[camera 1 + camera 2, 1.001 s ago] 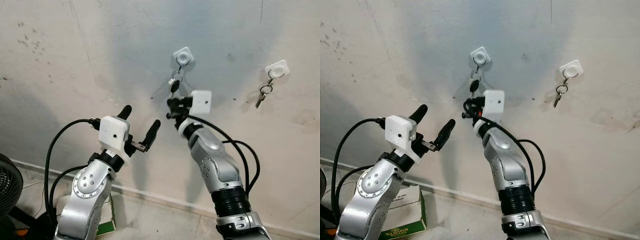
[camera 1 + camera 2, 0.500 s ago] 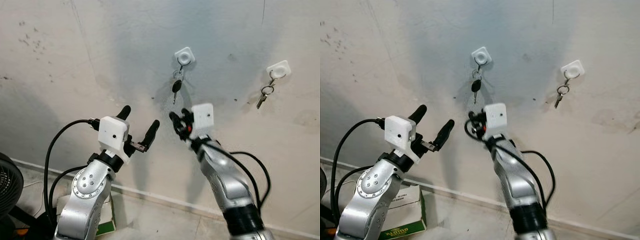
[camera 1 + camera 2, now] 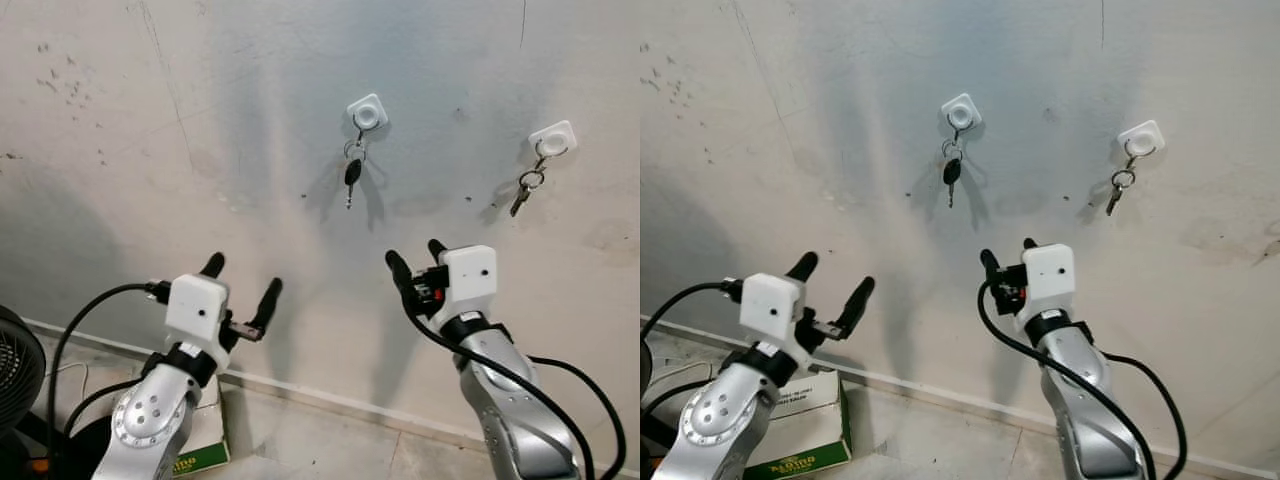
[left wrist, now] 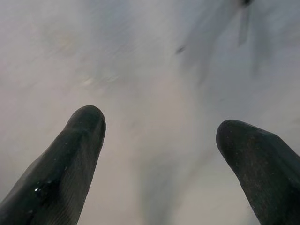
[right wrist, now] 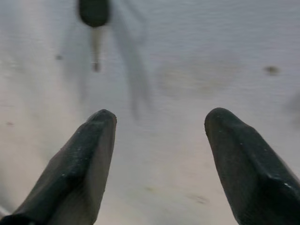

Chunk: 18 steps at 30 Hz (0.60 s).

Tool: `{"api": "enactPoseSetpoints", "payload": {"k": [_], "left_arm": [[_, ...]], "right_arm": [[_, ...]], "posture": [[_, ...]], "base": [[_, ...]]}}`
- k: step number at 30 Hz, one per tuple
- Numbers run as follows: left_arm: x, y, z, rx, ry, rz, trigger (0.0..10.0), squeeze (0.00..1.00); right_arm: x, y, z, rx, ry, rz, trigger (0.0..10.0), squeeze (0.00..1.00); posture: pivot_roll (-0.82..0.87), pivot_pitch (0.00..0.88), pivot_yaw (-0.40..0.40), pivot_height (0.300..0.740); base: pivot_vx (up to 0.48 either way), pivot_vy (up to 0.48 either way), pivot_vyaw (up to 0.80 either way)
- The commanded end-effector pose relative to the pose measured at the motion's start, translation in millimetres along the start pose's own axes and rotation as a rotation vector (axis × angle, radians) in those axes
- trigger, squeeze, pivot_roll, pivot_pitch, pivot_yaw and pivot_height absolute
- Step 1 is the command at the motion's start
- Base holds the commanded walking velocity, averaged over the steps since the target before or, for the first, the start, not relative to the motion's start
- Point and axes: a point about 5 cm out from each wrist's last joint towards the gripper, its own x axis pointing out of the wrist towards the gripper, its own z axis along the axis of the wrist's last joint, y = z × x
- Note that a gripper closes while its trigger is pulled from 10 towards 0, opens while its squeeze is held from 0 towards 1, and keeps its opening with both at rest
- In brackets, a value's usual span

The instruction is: Hang keys on a hook

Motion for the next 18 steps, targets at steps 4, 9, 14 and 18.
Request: {"api": "enactPoseSetpoints", "payload": {"k": [4, 9, 14, 18], "left_arm": [[-13.6, 11.8, -4, 0.033, 0.039, 0.076, 10.0, 0.0], [-17.9, 14.4, -8, 0.018, 0.062, 0.094, 10.0, 0.0], [-12.6, 12.1, -8, -0.009, 0.069, 0.093, 10.0, 0.0], [-10.5, 10.8, -6, -0.008, 0.064, 0.098, 10.0, 0.0]], "right_arm": [[-17.6, -21.2, -9, -0.049, 0.073, -0.096, 10.0, 1.0], [-26.6, -31.4, -19, -0.046, 0.126, -0.131, 10.0, 1.0], [-23.0, -35.3, -23, -0.058, 0.165, -0.148, 10.0, 0.0], [-17.4, -30.1, -20, -0.048, 0.158, -0.118, 10.0, 0.0]], "posture": [[0.11, 0.0, 0.0, 0.74], [0.1, 0.0, -0.001, 0.74], [0.1, 0.0, 0.005, 0.74], [0.1, 0.0, 0.002, 0.74]], "base": [[0.0, 0.0, 0.0], [0.0, 0.0, 0.0], [0.0, 0.0, -0.45], [0.0, 0.0, -0.78]]}}
